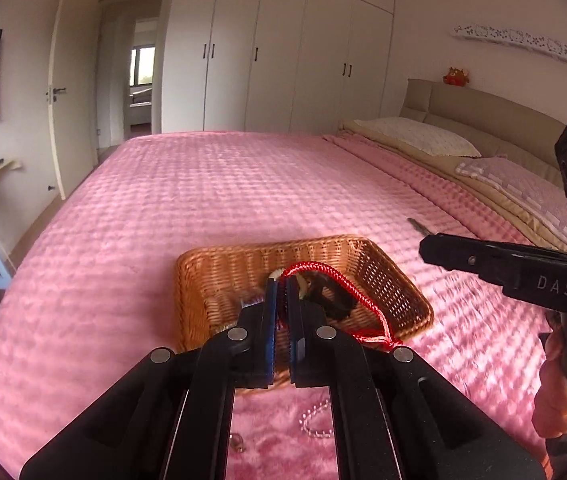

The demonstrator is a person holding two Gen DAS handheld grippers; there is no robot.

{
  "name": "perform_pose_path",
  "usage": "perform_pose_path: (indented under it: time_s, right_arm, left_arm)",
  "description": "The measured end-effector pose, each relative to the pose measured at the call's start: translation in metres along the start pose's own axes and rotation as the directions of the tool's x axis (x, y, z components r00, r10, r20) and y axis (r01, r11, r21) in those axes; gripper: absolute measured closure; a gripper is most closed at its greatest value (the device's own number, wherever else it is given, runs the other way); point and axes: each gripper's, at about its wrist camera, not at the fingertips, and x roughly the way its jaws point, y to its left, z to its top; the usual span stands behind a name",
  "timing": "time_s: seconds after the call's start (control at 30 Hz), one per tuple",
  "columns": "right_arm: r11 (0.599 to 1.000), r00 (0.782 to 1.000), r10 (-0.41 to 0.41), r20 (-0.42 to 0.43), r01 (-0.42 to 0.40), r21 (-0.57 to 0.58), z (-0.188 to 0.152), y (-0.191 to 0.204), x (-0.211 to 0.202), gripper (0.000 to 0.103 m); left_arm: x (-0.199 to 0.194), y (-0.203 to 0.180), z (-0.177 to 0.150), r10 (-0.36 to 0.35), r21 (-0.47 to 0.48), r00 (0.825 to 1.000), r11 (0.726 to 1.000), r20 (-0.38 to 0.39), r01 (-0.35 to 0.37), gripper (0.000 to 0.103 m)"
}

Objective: Organize jewelry
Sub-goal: 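Carry the red bracelet and keys into the wicker basket and release both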

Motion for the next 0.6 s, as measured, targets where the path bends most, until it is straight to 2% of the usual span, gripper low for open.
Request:
perform_pose_path:
  time_s: [0.13,0.23,0.4,0.6]
  right_arm:
    - [0.999,0.997,0.032,-0.073,-0.030,0.021,0.021,-0.007,0.055,0.083]
    - [0.994,0.985,0.088,-0.151,-0.077,0.076,0.028,-0.013,0.097,0.083]
    - [0.999,0.975,0.035,-0.218,-0.027,0.039,0.026,-0.007,0.147,0.083]
    - [1.000,0.966,-0.018,-0.258,0.020,0.004,0.024,-0.009,0.174,0.083]
  left_arm:
    - [0.034,0.013,0.009,0.009,-0.029,1.000,1.000,-0.016,-0.009,0.101]
    - [0.057,0.022,0.007,0.019,-0.038,0.998,0.999,-0.053,-0.021,0.101]
    - [0.088,0.031,-0.004,0.044,-0.030,0.993,0.998,-0.109,-0.047,0.101]
    - [0.113,0.037,-0.020,0.043,-0.019,0.986,0.999,-0.164,-0.047,0.101]
